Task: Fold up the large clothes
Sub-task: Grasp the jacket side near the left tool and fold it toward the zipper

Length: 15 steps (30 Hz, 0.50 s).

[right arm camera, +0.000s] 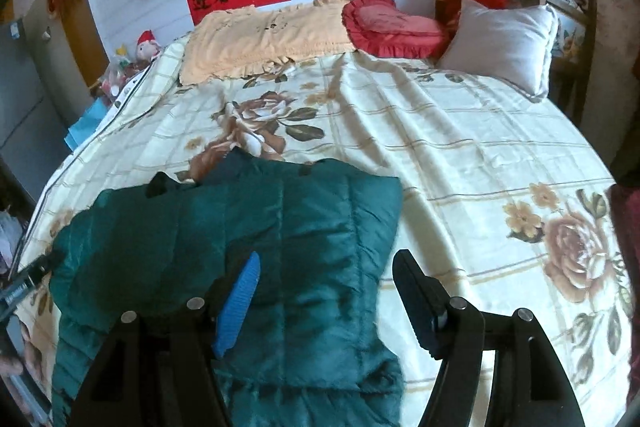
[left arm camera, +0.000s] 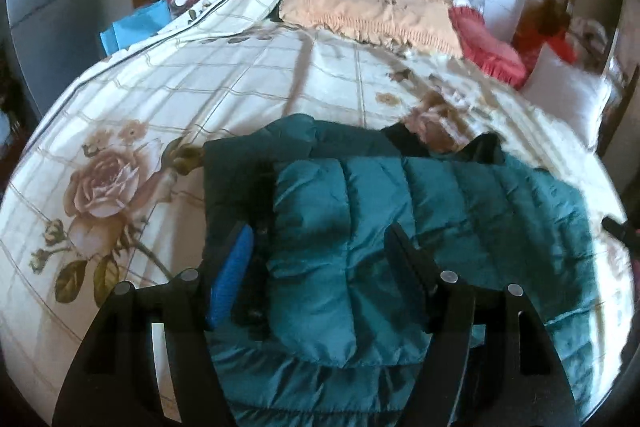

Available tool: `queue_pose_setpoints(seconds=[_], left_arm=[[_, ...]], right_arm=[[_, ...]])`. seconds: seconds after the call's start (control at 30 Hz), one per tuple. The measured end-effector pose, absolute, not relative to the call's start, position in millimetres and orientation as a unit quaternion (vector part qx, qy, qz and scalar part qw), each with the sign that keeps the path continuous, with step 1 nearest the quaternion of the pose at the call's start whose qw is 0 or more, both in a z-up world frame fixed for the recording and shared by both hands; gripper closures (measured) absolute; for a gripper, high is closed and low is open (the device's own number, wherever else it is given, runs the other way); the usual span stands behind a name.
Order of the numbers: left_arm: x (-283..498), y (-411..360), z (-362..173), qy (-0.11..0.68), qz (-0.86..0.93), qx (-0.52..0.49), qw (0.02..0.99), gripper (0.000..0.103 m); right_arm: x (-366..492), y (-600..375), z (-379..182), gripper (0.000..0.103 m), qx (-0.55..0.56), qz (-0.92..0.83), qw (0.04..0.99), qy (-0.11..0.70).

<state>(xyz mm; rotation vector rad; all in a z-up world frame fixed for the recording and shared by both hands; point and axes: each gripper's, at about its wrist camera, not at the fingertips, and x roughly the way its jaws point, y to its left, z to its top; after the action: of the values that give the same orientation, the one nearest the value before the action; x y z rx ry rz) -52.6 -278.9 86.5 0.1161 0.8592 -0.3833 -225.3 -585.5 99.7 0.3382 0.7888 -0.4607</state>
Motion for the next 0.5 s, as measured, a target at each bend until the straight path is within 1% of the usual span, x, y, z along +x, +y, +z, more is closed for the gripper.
queue_pose_setpoints(seconds=[0.1, 0.13, 0.23, 0.27, 0.33, 0.4, 0.5], left_arm=[[-46, -289, 69, 0.434, -0.165, 0.09, 0.881, 0.034], [-44, -289, 63, 0.44, -0.163, 0.09, 0.879, 0.034], [-40, -287, 53, 0.444, -0.166, 0.078, 0.877, 0.034], [-40, -287, 52, 0.443, -0.164, 0.079, 0.878, 0.029], [-40, -288, 50, 0.441, -0.164, 0.082, 0.878, 0.029], [-41, -290, 49, 0.44, -0.162, 0.09, 0.879, 0.029], [-41, -293, 47, 0.438, -0.16, 0.097, 0.879, 0.029]], right_arm=[[-208, -583, 88, 0.037, 0.174, -0.207, 0.882, 0.387], [-200, -580, 82, 0.04, 0.172, -0.2, 0.88, 0.394], [-184, -576, 61, 0.04, 0.164, -0.206, 0.872, 0.412], [-180, -576, 52, 0.04, 0.161, -0.211, 0.868, 0.419], [-176, -578, 41, 0.04, 0.163, -0.213, 0.863, 0.428], [-178, -577, 43, 0.04, 0.159, -0.213, 0.863, 0.429], [-193, -571, 61, 0.04, 0.156, -0.208, 0.869, 0.42]])
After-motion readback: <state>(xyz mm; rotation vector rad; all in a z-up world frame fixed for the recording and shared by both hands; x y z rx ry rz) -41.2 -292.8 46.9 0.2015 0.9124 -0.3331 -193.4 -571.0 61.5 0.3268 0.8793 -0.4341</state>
